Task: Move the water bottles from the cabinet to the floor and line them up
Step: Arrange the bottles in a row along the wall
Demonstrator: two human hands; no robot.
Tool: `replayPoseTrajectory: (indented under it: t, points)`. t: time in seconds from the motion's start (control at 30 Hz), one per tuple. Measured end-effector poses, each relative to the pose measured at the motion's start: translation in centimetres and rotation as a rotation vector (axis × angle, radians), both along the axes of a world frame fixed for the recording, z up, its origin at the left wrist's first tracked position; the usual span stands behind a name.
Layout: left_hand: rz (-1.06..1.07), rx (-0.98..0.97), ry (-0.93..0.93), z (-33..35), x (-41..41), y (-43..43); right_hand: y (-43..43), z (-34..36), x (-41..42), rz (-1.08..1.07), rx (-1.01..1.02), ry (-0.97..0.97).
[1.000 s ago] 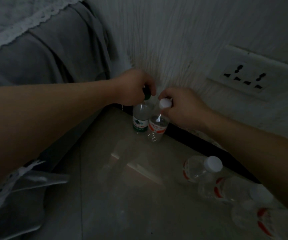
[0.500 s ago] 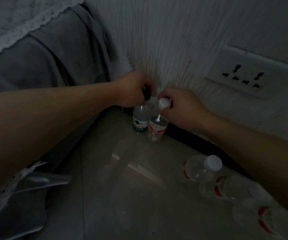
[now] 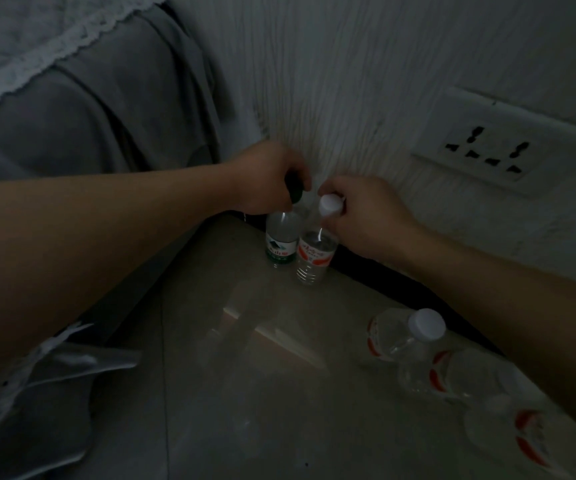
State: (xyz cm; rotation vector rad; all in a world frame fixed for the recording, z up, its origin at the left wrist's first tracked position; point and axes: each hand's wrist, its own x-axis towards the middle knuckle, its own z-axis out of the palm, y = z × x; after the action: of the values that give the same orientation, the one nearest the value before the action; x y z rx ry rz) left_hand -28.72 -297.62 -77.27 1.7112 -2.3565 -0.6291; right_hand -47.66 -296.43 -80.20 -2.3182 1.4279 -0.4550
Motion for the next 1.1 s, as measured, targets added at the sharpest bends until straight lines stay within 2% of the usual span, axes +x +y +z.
replayPoseTrajectory:
  t: [1.1]
  points:
    - [0.051, -0.005, 0.014, 1.5, -0.5, 1.2, 1.5, 2.3, -0.9, -0.068, 0.024, 0.024]
